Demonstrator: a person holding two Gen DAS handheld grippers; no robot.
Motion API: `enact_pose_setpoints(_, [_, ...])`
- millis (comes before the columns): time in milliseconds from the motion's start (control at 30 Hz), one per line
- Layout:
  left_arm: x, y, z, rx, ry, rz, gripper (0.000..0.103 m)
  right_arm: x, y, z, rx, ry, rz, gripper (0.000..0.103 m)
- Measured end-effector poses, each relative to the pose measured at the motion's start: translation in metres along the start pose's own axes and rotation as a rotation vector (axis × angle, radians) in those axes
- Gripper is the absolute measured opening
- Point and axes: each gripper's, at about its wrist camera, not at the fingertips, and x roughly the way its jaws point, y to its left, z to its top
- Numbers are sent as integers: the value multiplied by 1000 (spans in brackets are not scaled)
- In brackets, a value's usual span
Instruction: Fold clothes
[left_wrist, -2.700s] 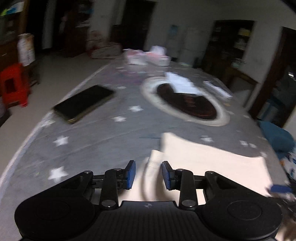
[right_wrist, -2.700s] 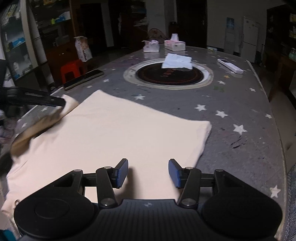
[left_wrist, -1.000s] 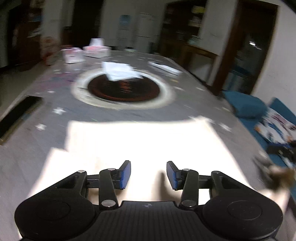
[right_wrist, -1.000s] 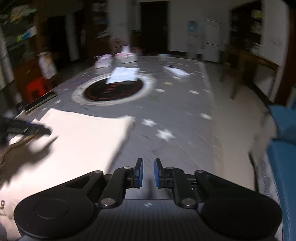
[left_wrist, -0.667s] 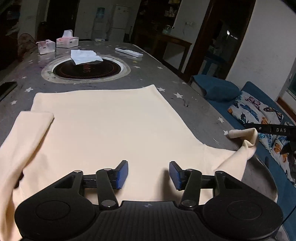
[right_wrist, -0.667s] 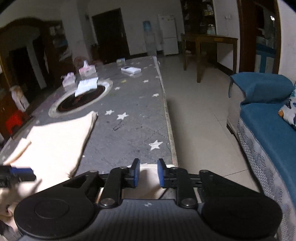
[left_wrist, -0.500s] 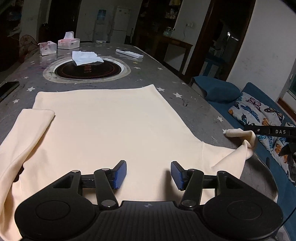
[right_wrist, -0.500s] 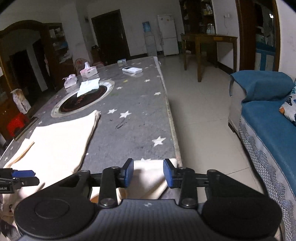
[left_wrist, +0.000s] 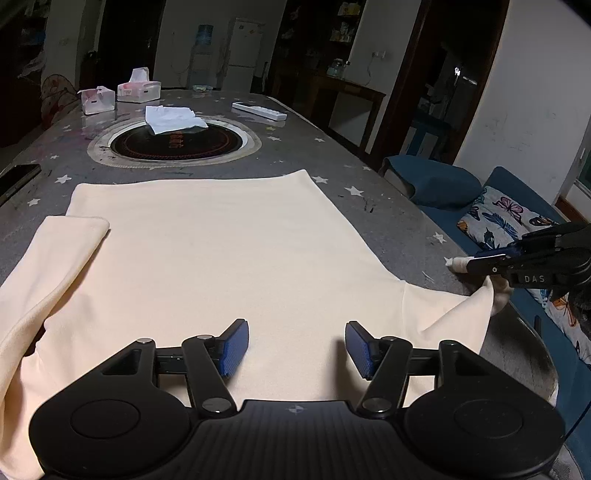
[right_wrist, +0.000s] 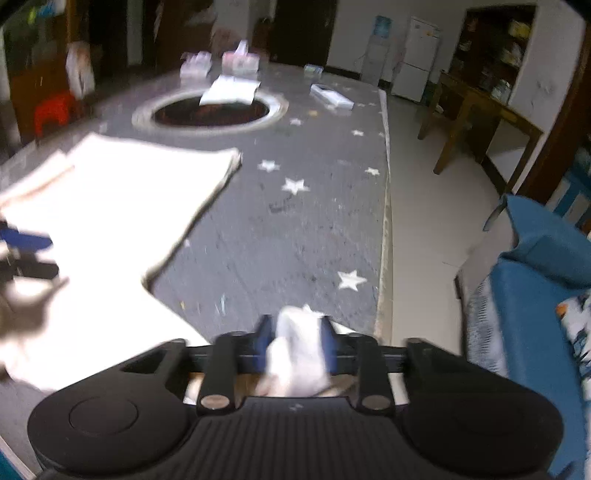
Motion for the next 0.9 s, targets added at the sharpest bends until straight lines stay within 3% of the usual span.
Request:
enact_pose_setpoints(67, [0, -1, -1, 7, -5, -1, 64, -5, 2, 1, -11, -20, -24, 6])
enact_pose_setpoints(200, [0, -2, -3, 16, -13, -1, 65, -35, 1, 3, 18, -165, -57, 5])
enact_pose_setpoints(300, [-1, -2, -4, 15, -16, -5, 65, -70, -2, -4, 89, -329, -81, 5])
enact_pose_setpoints(400, [-2, -2, -6, 20, -22, -7, 65, -88, -11, -28, 194, -413, -126, 6])
enact_pose_setpoints(533, [-3, -1, -8, 25, -25, -14, 65, -77, -36, -75, 362, -305, -247, 10])
enact_pose_setpoints(633, [-5, 0, -9, 29, -25, -19, 66, -72, -46, -103, 433, -212, -276, 10])
enact_pose_setpoints(767, [-5, -2, -10, 37, -27, -13, 68, -74, -44, -108, 445, -195, -246, 12])
enact_pose_setpoints(900, [-11, -7, -11, 27, -10, -15, 68, -66, -39, -94, 433, -206, -150, 31])
